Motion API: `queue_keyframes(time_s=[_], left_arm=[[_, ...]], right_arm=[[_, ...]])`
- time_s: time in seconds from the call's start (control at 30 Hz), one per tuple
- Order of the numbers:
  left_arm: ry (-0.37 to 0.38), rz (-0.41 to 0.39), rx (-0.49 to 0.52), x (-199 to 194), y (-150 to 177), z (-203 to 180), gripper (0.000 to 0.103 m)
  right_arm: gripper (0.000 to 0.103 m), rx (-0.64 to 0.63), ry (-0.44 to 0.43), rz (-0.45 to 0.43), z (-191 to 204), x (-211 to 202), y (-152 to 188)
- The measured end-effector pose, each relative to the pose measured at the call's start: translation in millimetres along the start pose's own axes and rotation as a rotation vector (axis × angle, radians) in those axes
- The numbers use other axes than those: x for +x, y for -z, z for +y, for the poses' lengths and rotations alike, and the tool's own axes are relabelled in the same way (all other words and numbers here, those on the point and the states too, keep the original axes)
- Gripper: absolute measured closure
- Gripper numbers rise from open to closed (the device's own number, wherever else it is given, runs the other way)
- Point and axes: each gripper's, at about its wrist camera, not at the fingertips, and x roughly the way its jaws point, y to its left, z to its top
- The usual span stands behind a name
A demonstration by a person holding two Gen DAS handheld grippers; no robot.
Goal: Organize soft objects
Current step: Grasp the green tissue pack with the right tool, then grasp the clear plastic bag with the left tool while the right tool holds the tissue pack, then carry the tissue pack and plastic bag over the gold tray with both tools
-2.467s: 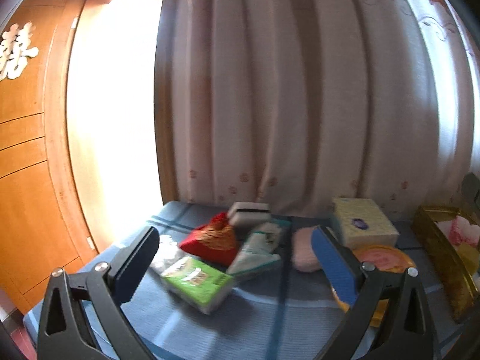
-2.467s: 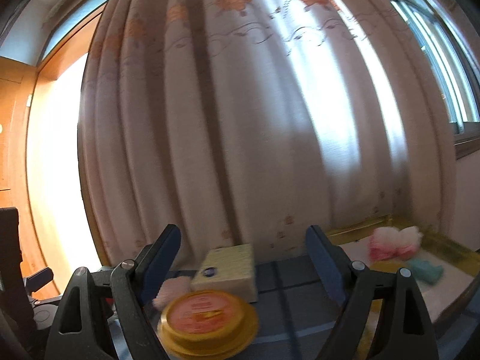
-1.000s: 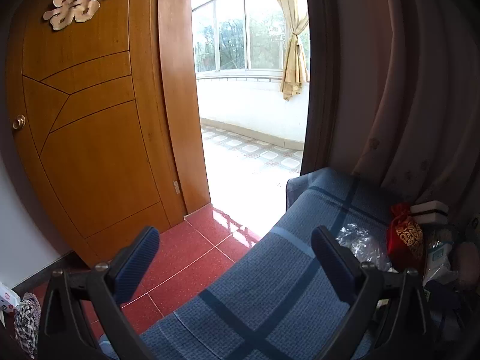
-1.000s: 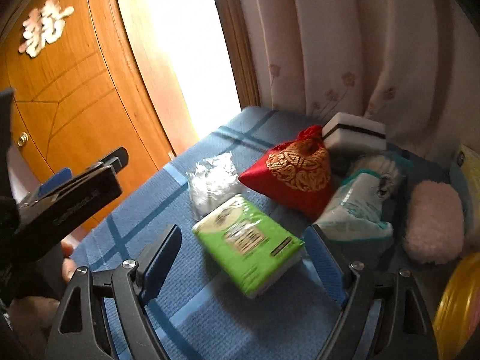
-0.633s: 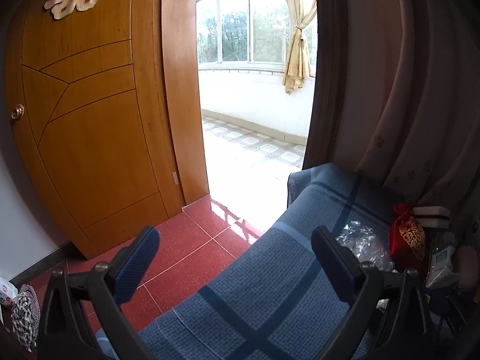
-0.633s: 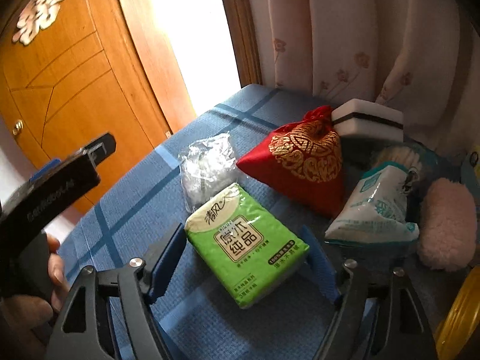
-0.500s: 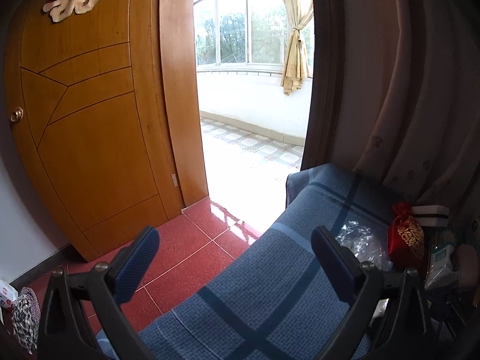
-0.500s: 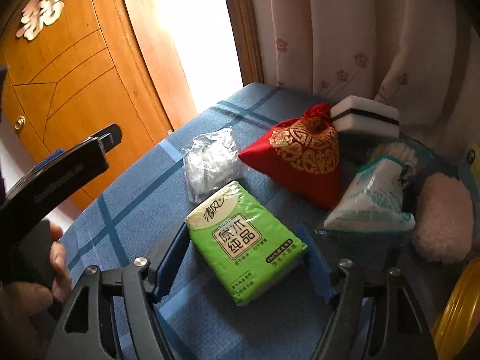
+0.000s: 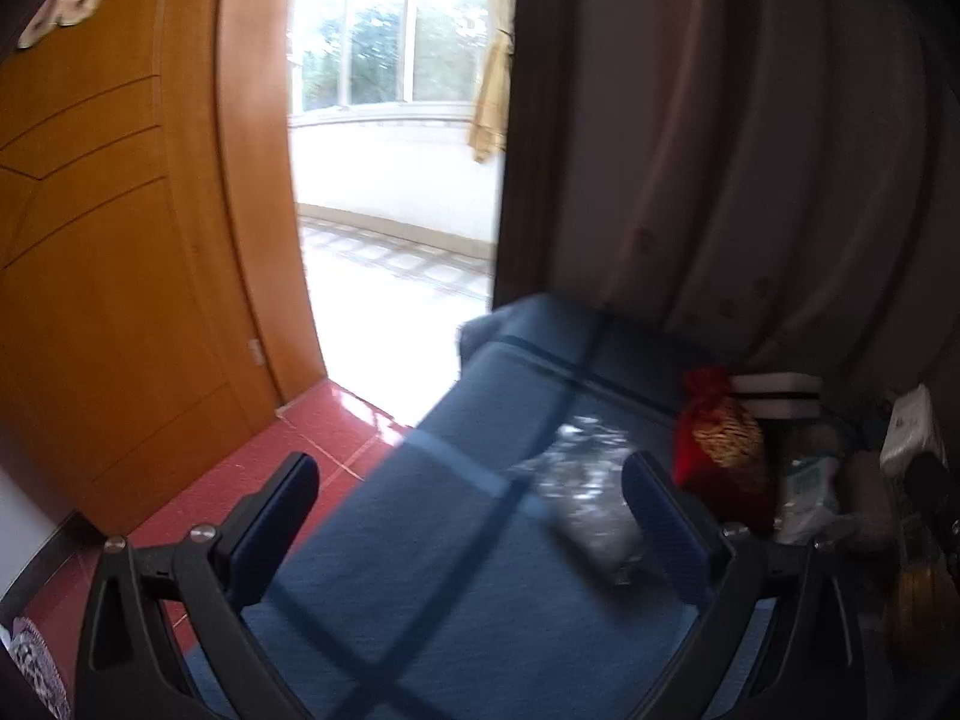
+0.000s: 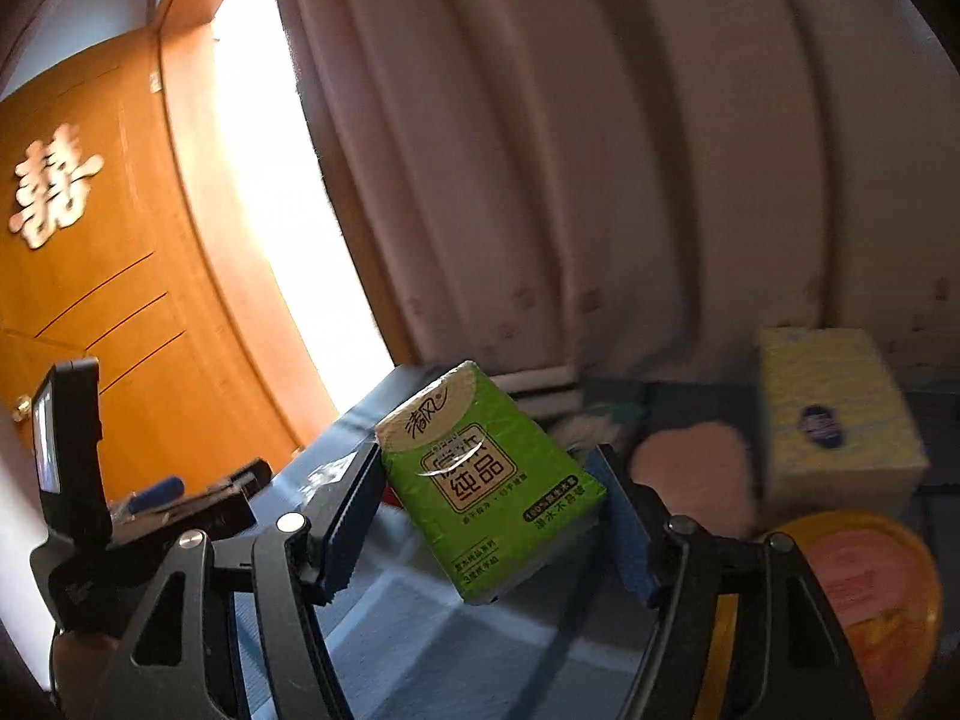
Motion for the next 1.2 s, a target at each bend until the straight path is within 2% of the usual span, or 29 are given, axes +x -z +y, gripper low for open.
queue_keyframes(time_s=[0.1,0.17,0.23,0.37,0.53,0.6,0.67,0.7,0.73,0.77,0.8,0.87,0.93,1.0,1.03,1.1,1.2], left_arm=[[-0.005,0.024,0.049,13.8,-6.0,-22.4,0.006],[-0.023,0.082,0.044,30.1,-9.4,-31.6,0.015],[0.007,0.122,-0.002,42.4,-11.2,-33.3,0.016],[0.007,0.221,-0.033,63.9,-10.8,-37.9,0.017],[-0.003,0.234,-0.023,66.3,-12.0,-40.9,0.017],[-0.004,0.232,-0.022,65.2,-12.6,-40.2,0.021],[-0.001,0.228,-0.008,62.5,-10.1,-39.1,0.036],[-0.003,0.227,0.003,60.8,-8.9,-39.6,0.039],[0.004,0.225,0.015,58.7,-7.6,-40.1,0.049],[0.016,0.223,0.026,56.0,-6.0,-40.6,0.054],[0.031,0.224,0.033,54.5,-4.3,-42.9,0.054],[0.074,0.222,0.037,47.7,-0.9,-41.5,0.062],[0.146,0.217,0.010,38.1,3.9,-37.4,0.067],[0.202,0.190,-0.027,26.7,7.0,-33.1,0.069],[0.219,0.151,-0.040,17.3,7.9,-30.6,0.069],[0.205,0.016,-0.045,-8.8,9.1,-28.8,0.069],[0.164,-0.182,0.026,-49.8,16.6,-41.0,0.069]], right_arm=[[0.032,-0.007,0.043,-0.061,-3.4,-14.0,-4.0],[0.032,-0.018,0.054,-0.088,-2.5,-19.8,-5.6],[0.032,-0.024,0.057,-0.092,-2.1,-20.6,-6.2],[0.032,-0.018,0.053,-0.083,-5.0,-15.7,-7.8],[0.032,0.014,0.041,-0.084,-8.1,-15.1,-8.4],[0.032,0.018,0.041,-0.076,-9.0,-12.3,-7.9],[0.032,0.019,0.043,-0.077,-9.3,-11.7,-7.6],[0.032,0.019,0.044,-0.077,-9.3,-11.8,-7.5],[0.032,0.021,0.044,-0.077,-9.7,-11.8,-7.6],[0.032,0.023,0.045,-0.076,-9.5,-11.9,-7.8],[0.032,0.024,0.048,-0.075,-9.5,-12.2,-7.8],[0.032,0.023,0.054,-0.078,-9.3,-12.7,-8.1],[0.032,0.021,0.066,-0.082,-9.0,-13.4,-8.6],[0.032,0.020,0.077,-0.090,-9.0,-14.9,-8.8],[0.032,0.020,0.080,-0.093,-9.4,-15.4,-8.7],[0.032,0.020,0.087,-0.101,-10.5,-16.9,-8.8],[0.032,0.011,0.100,-0.116,-9.9,-19.1,-8.5]])
